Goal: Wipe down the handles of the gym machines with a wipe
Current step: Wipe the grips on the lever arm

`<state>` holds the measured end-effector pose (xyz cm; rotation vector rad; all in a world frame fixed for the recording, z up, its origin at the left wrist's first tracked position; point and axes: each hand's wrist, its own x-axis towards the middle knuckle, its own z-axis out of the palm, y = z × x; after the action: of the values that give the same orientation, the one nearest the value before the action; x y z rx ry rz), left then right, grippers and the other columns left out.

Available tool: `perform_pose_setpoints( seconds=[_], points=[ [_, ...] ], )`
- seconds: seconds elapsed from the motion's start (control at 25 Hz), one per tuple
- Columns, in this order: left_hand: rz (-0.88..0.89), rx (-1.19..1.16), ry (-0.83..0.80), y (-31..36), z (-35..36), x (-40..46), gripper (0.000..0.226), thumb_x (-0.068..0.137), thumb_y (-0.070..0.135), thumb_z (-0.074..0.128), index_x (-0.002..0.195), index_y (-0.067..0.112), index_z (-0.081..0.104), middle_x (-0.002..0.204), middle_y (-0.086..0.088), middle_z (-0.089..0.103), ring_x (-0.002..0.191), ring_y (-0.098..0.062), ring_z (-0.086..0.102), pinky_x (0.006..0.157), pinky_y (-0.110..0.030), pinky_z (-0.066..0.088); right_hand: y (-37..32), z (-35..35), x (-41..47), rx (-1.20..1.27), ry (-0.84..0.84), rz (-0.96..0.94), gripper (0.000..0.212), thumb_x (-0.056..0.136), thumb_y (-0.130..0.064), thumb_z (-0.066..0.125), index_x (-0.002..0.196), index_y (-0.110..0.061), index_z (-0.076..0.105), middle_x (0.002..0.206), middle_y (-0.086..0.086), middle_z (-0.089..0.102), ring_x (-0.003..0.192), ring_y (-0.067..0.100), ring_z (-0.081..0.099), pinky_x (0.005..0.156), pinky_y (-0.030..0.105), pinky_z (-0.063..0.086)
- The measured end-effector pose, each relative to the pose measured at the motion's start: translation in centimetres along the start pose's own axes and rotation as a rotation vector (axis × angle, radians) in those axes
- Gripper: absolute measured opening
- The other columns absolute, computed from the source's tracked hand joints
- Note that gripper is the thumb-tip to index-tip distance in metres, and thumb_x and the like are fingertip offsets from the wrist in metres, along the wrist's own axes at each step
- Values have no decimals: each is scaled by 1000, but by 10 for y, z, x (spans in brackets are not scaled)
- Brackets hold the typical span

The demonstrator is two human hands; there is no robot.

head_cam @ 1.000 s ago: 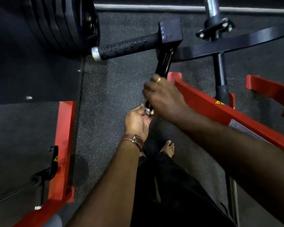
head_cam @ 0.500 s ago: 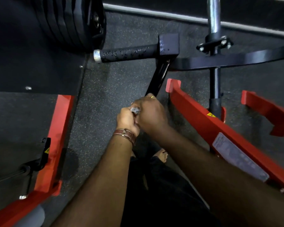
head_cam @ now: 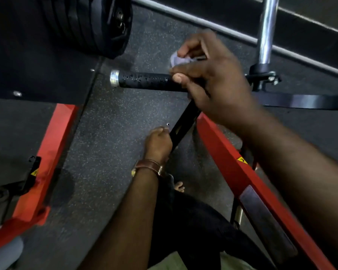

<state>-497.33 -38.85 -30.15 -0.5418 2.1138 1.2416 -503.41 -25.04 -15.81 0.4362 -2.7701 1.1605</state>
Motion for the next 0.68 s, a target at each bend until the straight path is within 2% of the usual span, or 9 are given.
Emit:
perform_pose_setpoints(
  seconds=[0.08, 0.16, 0.24, 0.36, 0.4, 0.48, 0.56, 0.68],
  points=[
    [30, -108, -35, 18, -6, -1, 26, 94, 14, 48, 86, 15, 72, 91, -8, 71, 92, -29, 67, 80, -32, 54, 14, -8, 33, -188, -245, -101, 21, 87, -9, 62, 104, -11, 75, 103, 9, 66, 95, 23, 63, 80, 37, 52],
    [23, -430, -113, 48, -13, -4, 24, 100, 5, 46, 103, 9, 69, 93, -7, 70, 85, -20, 69, 72, -25, 55, 21, -7, 60, -365, -535, -100, 23, 84, -9, 70, 103, -21, 76, 100, 1, 67, 95, 19, 64, 82, 31, 49],
    [8, -717, -185, 71, -11, 0, 24, 100, -5, 42, 113, 0, 62, 93, -9, 69, 79, -14, 68, 72, -21, 54, 28, -3, 82, -324, -751, -71, 11, 78, -16, 79, 88, -21, 77, 94, -2, 68, 90, 17, 66, 82, 27, 50],
    [33, -759, -168, 82, -1, 8, 19, 97, -10, 45, 106, 1, 59, 80, -7, 64, 78, -20, 61, 84, -32, 50, 42, 3, 91, -132, -712, -116, 17, 73, -35, 82, 80, -21, 77, 87, -1, 70, 79, 14, 66, 75, 14, 43],
    [-31, -813, -138, 83, 0, 11, 19, 99, -7, 43, 108, 2, 56, 77, -8, 59, 76, -20, 59, 84, -34, 50, 47, 3, 95, -71, -731, -108, 19, 72, -38, 82, 80, -22, 76, 86, -1, 71, 78, 14, 67, 74, 16, 45],
    [-50, -810, -84, 84, 3, 11, 29, 99, -9, 36, 115, 8, 53, 70, -4, 53, 67, -13, 58, 77, -31, 53, 58, -4, 99, -92, -792, -82, 18, 72, -37, 85, 78, -23, 76, 82, -2, 72, 75, 15, 67, 74, 24, 50],
    [-12, -768, -82, 84, 7, 10, 39, 95, -17, 38, 116, 9, 58, 70, 3, 63, 64, -5, 63, 67, -20, 55, 69, -17, 107, -162, -896, -44, 16, 71, -34, 87, 75, -21, 77, 75, -3, 73, 70, 12, 67, 72, 22, 48],
    [-25, -764, -66, 89, 6, 9, 33, 93, -18, 45, 114, 1, 62, 75, 4, 68, 65, 0, 65, 66, -17, 52, 63, -1, 114, -12, -843, 34, 18, 70, -31, 89, 77, -18, 78, 76, -1, 74, 70, 15, 69, 71, 28, 53]
  ],
)
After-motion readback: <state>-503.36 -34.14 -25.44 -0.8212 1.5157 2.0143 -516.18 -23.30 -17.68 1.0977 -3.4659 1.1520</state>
